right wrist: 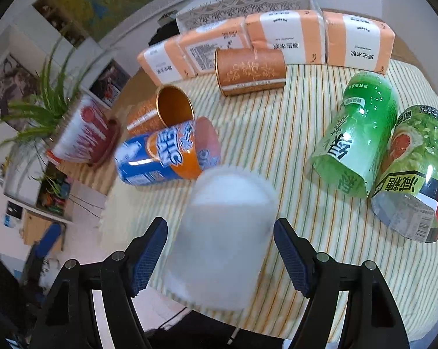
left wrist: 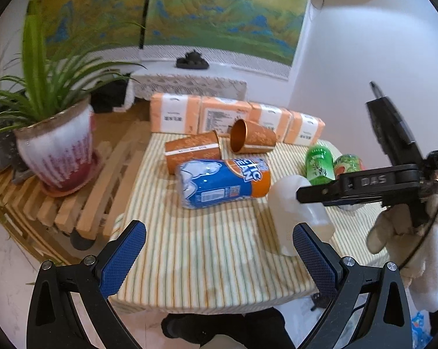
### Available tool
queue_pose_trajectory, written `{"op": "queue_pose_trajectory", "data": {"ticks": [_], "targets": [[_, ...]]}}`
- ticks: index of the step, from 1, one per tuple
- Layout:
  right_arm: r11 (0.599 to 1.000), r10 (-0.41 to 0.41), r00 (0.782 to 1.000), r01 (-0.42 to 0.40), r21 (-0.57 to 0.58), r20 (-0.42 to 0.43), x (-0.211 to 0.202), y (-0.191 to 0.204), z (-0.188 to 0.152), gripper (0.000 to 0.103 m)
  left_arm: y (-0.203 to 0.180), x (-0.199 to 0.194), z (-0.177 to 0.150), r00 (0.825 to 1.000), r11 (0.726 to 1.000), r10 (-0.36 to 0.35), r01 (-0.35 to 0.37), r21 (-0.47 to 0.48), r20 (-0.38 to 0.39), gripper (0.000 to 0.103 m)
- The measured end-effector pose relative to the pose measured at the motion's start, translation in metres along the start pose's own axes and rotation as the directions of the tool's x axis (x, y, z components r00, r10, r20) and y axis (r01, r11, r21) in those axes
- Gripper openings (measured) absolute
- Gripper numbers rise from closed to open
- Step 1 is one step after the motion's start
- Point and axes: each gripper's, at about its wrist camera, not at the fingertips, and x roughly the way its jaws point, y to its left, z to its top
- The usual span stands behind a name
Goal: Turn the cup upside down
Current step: 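Grasp the white cup with the left tool while the right tool releases it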
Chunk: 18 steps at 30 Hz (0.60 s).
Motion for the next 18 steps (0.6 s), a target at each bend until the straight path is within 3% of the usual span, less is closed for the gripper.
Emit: {"op": "queue_pose_trajectory", "data": {"ticks": [5, 8, 13, 18], "targets": [[0.998, 0.037, 0.995, -0.041, 0.039, 0.095, -0.03, -0.013, -0.006, 0.072, -0.007, 0.02, 0.019, 0.996, 0.999, -0.034, 0.035, 0.012, -0.082, 0.102], [0.996, 0.055, 0.986, -0.067, 0.067, 0.158, -0.048, -0.024, -0.017, 0.072, -0.018, 0.036, 0.031, 0.984, 0.997, -0.071, 0.076, 0.025, -0.162, 0.102], [0.993, 0.014, 0.971, -0.042, 0.112, 0.24, -0.071, -0.043, -0.053, 0.073, -0.046, 0.062, 0.051, 0.969, 0.994, -0.058, 0.077, 0.071, -0.24, 0.102], [0.992, -0.043, 0.951, 0.004, 0.13, 0.306, -0.088, -0.057, -0.09, 0.073, -0.058, 0.104, 0.061, 0.914, 0.994, -0.093, 0.106, 0.012, -0.395, 0.101]]}}
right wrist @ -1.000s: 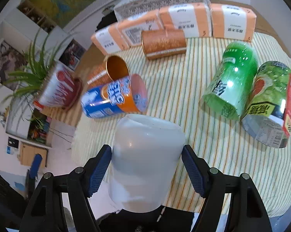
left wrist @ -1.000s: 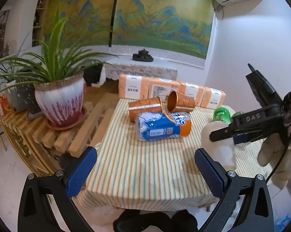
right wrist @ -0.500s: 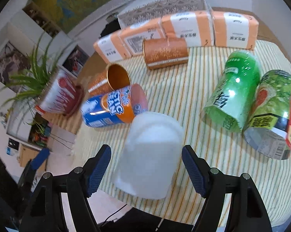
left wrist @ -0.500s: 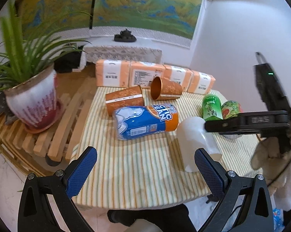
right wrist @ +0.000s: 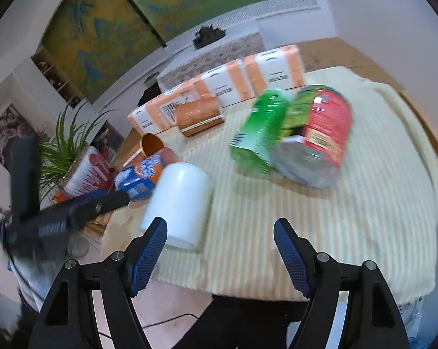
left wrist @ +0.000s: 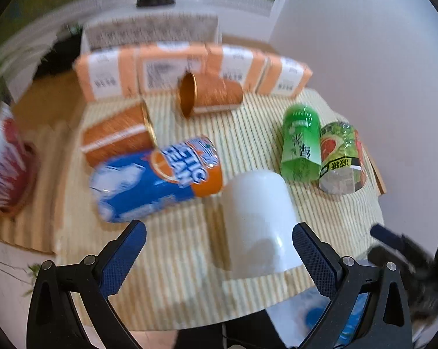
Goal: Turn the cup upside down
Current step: 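Grasp the white cup with the left tool while the right tool releases it, then rotate the white cup with the left tool so its base faces up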
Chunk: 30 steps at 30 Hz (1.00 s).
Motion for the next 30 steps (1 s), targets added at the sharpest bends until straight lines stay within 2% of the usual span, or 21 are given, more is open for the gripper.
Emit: {"op": "queue_pose_trajectory", "data": {"ticks": [2, 7, 12, 16, 21, 30], "targets": [[1.0, -0.02, 1.0, 0.02, -0.001, 0.019, -0.009, -0.007, -0.008, 0.073, 0.0, 0.013, 0.007, 0.999, 1.0, -0.007, 0.005, -0.028, -0.045, 0.096], [0.999, -0.037, 0.998, 0.036, 0.014, 0.05, -0.019, -0.021, -0.017, 0.073, -0.004, 0.031, 0.02, 0.997, 0.999, -0.001, -0.002, -0.032, -0.083, 0.096], [0.998, -0.044, 0.997, 0.042, 0.039, 0.06, -0.024, -0.033, -0.021, 0.073, -0.007, 0.051, 0.032, 0.988, 0.997, -0.045, 0.036, -0.066, -0.147, 0.095], [0.997, -0.054, 0.996, 0.05, 0.061, 0.074, -0.027, -0.04, -0.023, 0.073, -0.009, 0.064, 0.037, 0.978, 0.993, -0.085, 0.066, -0.103, -0.19, 0.089], [0.996, -0.062, 0.995, 0.057, 0.072, 0.08, -0.028, -0.045, -0.026, 0.073, -0.026, 0.069, 0.041, 0.976, 0.996, -0.071, 0.06, -0.058, -0.204, 0.084], [0.997, -0.071, 0.992, 0.067, 0.04, 0.106, -0.037, -0.04, -0.031, 0.073, -0.04, 0.085, 0.049, 0.965, 0.993, -0.108, 0.093, -0.075, -0.237, 0.081]]}}
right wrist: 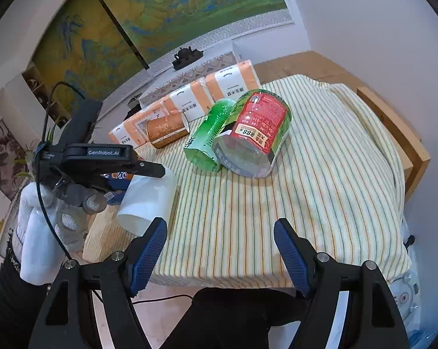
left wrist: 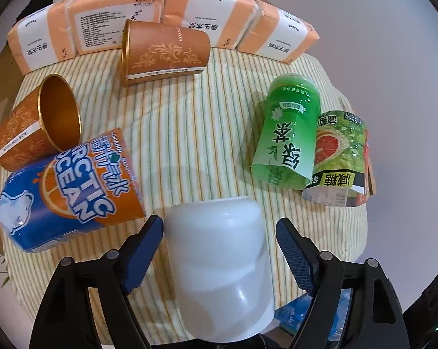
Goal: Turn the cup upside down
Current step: 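Rotate the white cup with the left tool so its base faces up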
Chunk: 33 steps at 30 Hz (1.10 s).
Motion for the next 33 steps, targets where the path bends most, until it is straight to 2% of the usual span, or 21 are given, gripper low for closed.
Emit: {"op": "queue_pose_trajectory", "data": {"ticks": [2, 12, 19, 27, 33], "targets": [[1.0, 0.003, 1.0, -0.003, 0.001, 0.003, -0.002, 0.0, 0.0, 0.073, -0.001, 0.001, 0.0, 1.0, 1.0, -0.006, 0.006, -0.002, -0.006, 0.075], [1.0, -0.005, 1.0, 0.005, -0.002, 0.015, -0.006, 0.0, -0.001, 0.073, -0.01, 0.017, 0.008, 0.999, 1.0, -0.012, 0.012, 0.005, -0.05, 0.076], [1.0, -0.02, 0.999, 0.021, -0.005, 0.03, -0.013, 0.0, -0.004, 0.073, -0.022, 0.021, 0.004, 1.0, 0.998, 0.003, -0.001, 0.059, -0.028, 0.077], [1.0, -0.021, 0.999, 0.021, -0.013, 0.029, -0.013, 0.002, -0.006, 0.073, -0.039, -0.004, -0.017, 0.996, 0.992, 0.013, -0.025, 0.125, 0.094, 0.077], [0.999, -0.03, 0.998, 0.032, -0.029, 0.051, -0.015, 0.009, -0.008, 0.073, -0.041, -0.031, -0.037, 0.982, 0.986, 0.013, -0.043, 0.159, 0.189, 0.076]]}}
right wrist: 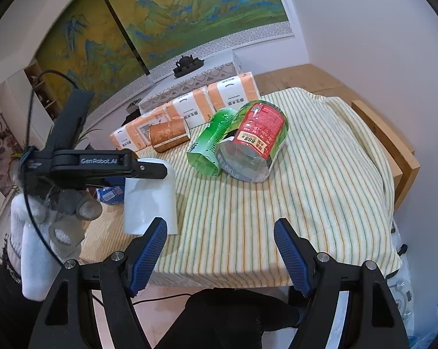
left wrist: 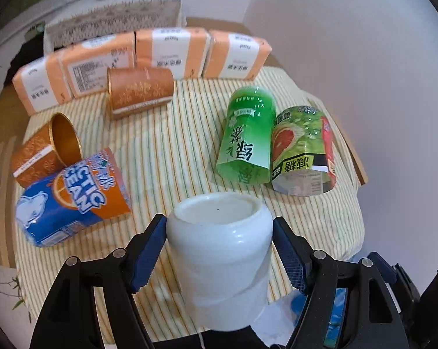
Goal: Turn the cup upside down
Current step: 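Rotate the white cup with the left tool so its base faces up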
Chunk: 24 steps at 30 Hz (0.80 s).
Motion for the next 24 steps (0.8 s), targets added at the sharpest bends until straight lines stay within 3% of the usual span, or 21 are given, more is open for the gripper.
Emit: {"op": "queue_pose_trajectory", "data": {"ticks": [12, 24], "targets": [[0.998, -0.049, 0.996, 0.052, -0.045, 0.069, -0.008, 0.018, -0.014, 0.073, 0.01, -0.055, -0.035, 0.979, 1.0, 0.026, -0.028, 0.006, 0.204, 0.076], [0.989, -0.11, 0.979, 0.125, -0.077, 0.172, -0.021, 0.031, -0.028, 0.073, 0.002, -0.06, -0.057, 0.948, 0.994, 0.091, -0.103, 0.024, 0.306, 0.076]]}}
